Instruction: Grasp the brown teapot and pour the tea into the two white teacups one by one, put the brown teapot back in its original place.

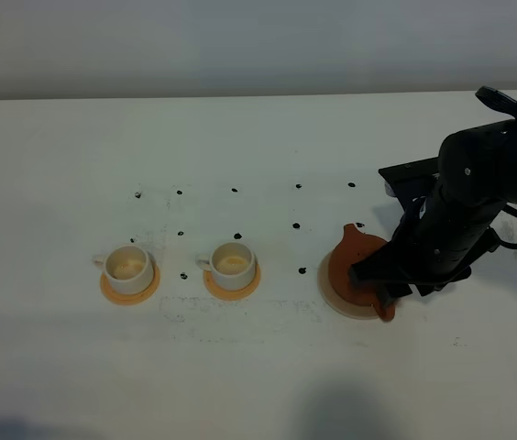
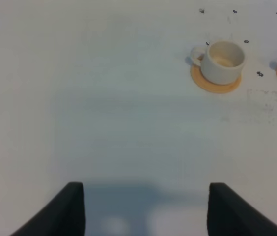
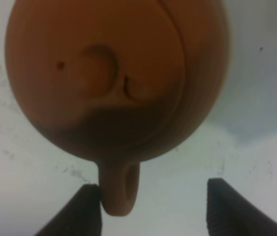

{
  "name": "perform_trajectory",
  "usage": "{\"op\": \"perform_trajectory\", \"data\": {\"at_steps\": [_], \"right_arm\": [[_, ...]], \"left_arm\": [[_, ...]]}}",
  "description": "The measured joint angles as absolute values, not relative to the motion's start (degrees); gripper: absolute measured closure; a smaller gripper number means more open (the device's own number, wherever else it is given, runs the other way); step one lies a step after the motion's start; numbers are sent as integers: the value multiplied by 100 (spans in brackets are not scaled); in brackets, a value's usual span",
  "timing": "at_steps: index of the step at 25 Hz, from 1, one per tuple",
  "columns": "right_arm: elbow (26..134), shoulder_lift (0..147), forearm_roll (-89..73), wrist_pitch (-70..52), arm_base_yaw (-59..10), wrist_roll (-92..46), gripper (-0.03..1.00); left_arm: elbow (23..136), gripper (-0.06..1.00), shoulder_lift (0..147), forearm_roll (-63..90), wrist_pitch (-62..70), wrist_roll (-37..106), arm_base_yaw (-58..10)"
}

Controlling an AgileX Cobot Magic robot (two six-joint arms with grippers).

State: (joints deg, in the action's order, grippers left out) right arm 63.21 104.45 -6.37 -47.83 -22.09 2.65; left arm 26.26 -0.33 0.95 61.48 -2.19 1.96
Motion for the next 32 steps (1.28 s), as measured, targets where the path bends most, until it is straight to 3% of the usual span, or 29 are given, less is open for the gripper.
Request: {"op": "perform_trajectory", "data": {"at_steps": [25, 32], "right_arm": [[6321, 10646, -290, -4563, -2377, 318, 47], [6321, 10646, -288, -4563, -2398, 318, 51]], "left_arm": [[2626, 41, -33, 95, 6148, -219, 196], [2626, 41, -33, 95, 6148, -219, 196]]}}
